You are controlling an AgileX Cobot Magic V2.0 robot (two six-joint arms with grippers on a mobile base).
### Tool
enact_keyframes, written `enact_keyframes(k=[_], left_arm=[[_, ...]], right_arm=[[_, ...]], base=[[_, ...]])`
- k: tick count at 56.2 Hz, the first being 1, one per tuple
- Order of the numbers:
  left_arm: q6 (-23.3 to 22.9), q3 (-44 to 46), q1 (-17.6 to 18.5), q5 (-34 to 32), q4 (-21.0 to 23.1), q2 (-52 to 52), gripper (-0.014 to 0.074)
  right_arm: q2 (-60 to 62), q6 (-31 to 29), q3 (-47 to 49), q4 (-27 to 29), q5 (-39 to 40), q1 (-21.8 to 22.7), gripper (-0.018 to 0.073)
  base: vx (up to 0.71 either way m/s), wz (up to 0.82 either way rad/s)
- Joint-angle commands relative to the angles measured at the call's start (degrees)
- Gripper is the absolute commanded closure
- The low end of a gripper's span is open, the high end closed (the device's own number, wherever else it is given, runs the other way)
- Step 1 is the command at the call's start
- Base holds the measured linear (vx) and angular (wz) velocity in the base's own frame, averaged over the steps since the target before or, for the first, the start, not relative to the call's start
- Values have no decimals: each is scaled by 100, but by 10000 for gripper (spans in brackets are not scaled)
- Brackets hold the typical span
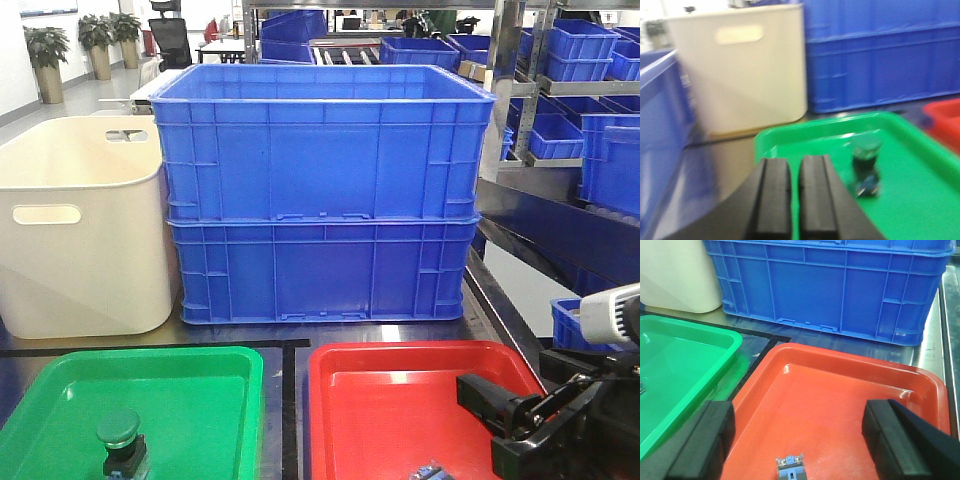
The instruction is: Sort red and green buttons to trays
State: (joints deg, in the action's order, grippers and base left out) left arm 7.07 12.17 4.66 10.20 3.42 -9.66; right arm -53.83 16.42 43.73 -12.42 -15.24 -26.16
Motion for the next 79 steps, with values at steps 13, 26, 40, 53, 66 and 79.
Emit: enact_keyframes(k=[13, 26, 40, 53, 66, 79], left_arm=[[-427, -1272, -444, -628, 1, 1067, 582], [-451, -1256, -444, -413, -5, 1054, 587], [-451, -1256, -444, -413, -5, 1054, 587], [-451, -1256, -444, -413, -5, 1054, 587], [-451, -1256, -444, -413, -5, 1054, 587], [-451, -1256, -444, -413, -5, 1054, 587]], right_arm=[[74, -41, 167, -44, 403, -11, -25], [74, -41, 167, -44, 403, -11, -25], [74, -41, 167, -44, 403, -11, -25], [74, -41, 167, -44, 403, -11, -25], [490, -88, 167, -176, 154, -11, -25], [2116, -88, 38, -200, -1494, 61, 15]], base=[[0, 0], [0, 0], [0, 0], [0, 0], [0, 0], [0, 0]])
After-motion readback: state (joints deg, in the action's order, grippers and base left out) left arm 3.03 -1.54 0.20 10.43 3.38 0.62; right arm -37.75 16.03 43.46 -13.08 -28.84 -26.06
